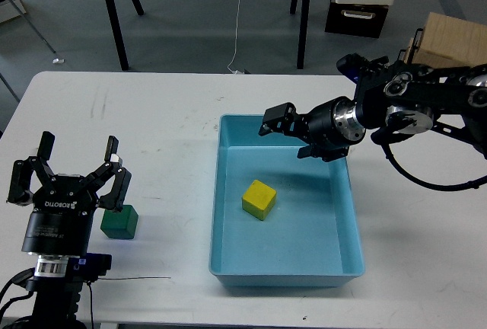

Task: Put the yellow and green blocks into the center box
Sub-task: 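Lift the right gripper away from the tray and retract it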

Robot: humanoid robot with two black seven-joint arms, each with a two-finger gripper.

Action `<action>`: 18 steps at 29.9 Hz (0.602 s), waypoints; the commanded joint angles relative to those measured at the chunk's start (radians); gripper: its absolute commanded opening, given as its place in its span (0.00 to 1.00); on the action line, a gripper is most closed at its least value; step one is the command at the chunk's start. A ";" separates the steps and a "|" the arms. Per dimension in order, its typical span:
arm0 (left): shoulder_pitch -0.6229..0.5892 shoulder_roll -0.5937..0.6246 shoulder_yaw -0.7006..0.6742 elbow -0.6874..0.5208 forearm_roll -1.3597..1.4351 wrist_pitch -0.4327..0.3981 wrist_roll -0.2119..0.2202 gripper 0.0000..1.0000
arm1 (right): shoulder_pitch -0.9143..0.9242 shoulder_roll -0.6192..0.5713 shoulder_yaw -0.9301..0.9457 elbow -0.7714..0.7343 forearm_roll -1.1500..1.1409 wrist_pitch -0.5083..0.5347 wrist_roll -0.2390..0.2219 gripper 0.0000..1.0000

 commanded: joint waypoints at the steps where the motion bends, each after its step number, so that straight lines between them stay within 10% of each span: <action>1: -0.004 0.001 0.003 0.000 0.000 0.000 0.001 1.00 | -0.006 -0.051 0.111 -0.046 0.143 -0.003 0.001 1.00; 8: -0.028 0.003 0.012 0.001 0.000 0.000 0.003 1.00 | -0.066 -0.145 0.321 -0.228 0.312 -0.006 0.007 1.00; 18: -0.050 0.004 0.014 0.028 0.005 0.000 0.003 1.00 | -0.429 -0.114 1.093 -0.489 0.313 0.038 0.035 1.00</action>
